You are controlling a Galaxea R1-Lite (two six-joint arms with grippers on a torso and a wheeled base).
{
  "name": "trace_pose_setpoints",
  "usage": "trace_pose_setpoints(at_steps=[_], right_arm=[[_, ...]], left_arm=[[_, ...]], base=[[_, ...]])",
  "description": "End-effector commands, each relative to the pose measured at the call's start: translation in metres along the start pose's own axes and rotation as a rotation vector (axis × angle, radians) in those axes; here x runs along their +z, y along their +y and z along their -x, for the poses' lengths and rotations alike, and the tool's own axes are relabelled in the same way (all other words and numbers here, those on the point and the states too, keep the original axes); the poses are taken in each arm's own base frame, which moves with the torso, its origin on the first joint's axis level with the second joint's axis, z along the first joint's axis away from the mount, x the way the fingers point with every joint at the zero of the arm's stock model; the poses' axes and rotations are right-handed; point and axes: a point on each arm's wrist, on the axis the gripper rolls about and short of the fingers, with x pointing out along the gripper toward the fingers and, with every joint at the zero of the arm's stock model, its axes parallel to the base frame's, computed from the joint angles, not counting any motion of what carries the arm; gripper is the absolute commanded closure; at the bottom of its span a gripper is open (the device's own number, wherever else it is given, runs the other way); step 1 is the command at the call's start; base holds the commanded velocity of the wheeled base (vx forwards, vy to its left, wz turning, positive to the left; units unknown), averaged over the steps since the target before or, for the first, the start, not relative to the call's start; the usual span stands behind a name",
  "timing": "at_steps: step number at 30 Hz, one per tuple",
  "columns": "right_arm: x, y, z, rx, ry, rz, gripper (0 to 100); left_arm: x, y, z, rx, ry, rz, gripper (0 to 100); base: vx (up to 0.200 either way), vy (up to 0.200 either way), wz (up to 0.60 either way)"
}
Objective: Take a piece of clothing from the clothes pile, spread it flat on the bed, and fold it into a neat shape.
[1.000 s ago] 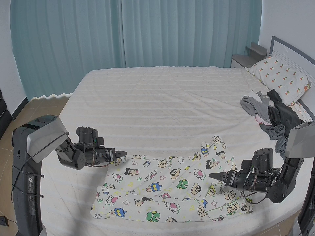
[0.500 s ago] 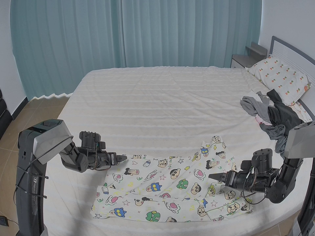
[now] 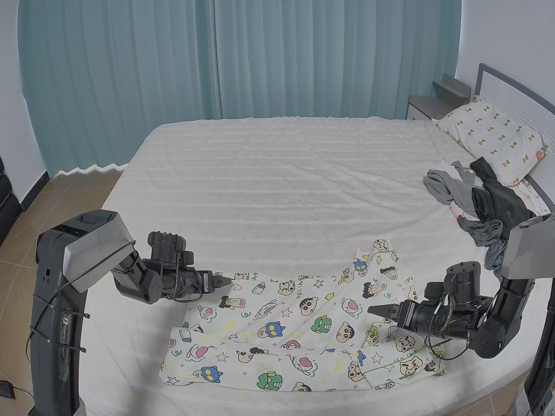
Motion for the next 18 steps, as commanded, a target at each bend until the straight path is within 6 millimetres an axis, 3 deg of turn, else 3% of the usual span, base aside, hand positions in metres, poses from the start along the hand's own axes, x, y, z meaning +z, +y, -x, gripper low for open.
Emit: trace_pose_setpoints(at_steps=[1, 3, 4, 11, 18], right_arm=[[0.005, -0.001, -0.001, 0.003, -0.018, -0.002, 0], [0.010, -0.004, -0.001, -0.005, -0.040, -0.011, 0], [0.013, -0.006, 0.000, -0.009, -0.050, -0.016, 0], [0.043, -0.021, -0.006, -0.047, -0.158, -0.040, 0], [0.079, -0.051, -0.033, -0.136, -0.193, -0.082, 0]], left_arm=[[0.001, -0.004, -0.001, -0.005, 0.012, 0.000, 0], [0.001, -0.005, -0.002, -0.003, 0.025, 0.005, 0], [0.001, -0.005, -0.002, -0.004, 0.031, 0.008, 100], [0.003, -0.002, -0.001, 0.028, 0.012, 0.022, 100], [0.015, 0.002, 0.001, 0.075, -0.119, 0.070, 100]], base=[[0.000, 0.000, 0.00], [0.000, 0.000, 0.00], [0.000, 0.000, 0.00], [0.000, 0.000, 0.00], [0.000, 0.000, 0.00]])
